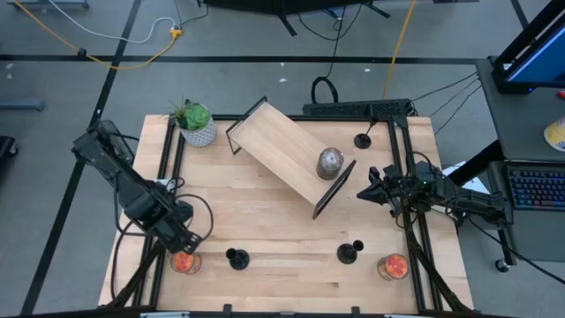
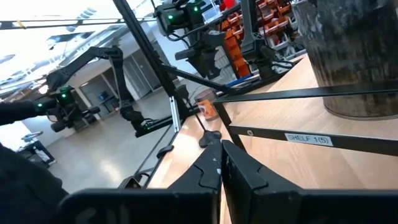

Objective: Pick & Place candle stick holders
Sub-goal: Put the left orange scented candle on the shelf

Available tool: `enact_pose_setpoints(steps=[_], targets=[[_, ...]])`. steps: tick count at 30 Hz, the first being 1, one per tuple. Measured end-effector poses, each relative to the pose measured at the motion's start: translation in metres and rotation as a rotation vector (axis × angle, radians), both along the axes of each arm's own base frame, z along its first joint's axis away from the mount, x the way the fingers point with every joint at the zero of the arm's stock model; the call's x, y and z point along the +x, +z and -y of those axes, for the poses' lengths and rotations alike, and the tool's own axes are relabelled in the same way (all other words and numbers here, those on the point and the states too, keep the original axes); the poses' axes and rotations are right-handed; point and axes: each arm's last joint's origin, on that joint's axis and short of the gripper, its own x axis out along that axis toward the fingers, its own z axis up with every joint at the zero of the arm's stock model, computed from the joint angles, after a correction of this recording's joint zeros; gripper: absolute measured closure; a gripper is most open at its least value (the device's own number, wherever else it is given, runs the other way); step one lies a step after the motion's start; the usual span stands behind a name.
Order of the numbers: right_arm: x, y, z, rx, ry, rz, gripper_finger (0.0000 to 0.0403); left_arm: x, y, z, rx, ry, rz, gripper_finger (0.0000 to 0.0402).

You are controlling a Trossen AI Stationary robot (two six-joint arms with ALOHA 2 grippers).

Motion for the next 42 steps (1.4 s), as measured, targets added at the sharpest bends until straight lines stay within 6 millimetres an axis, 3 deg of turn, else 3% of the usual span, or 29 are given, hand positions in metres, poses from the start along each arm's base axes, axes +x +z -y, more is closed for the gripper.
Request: enact_pose_setpoints(steps=[7,16,20,27,36,42], targets=[[0.000,0.000,0.000,0.000,0.001,0.000,0.0402,0.004,-0.006,0.011,-0.009,0.027,-0.008,0.0220],[0.000,0.000,0.000,0.002,0.001,0.002,0.0403,0.001,-0.020,0.025,0.050,-0.049,-0.117,0.0142],[0.000,0.000,0.000,0.001,0.001,0.003,0.0403,-0.001,-0.024,0.029,0.083,-0.102,-0.137,0.0127],[0.000,0.001,0.000,0.011,0.001,0.002,0.0403,-0.006,-0.034,0.029,0.138,-0.145,-0.160,0.0133],[0.000,0.001,0.000,0.025,0.000,-0.001,0.0403,-0.007,-0.061,0.031,0.096,-0.184,-0.119,0.0150],[0.000,0.001,0.000,0.035,-0.001,-0.001,0.0403,-0.008,-0.070,0.031,0.057,-0.232,-0.115,0.0191]])
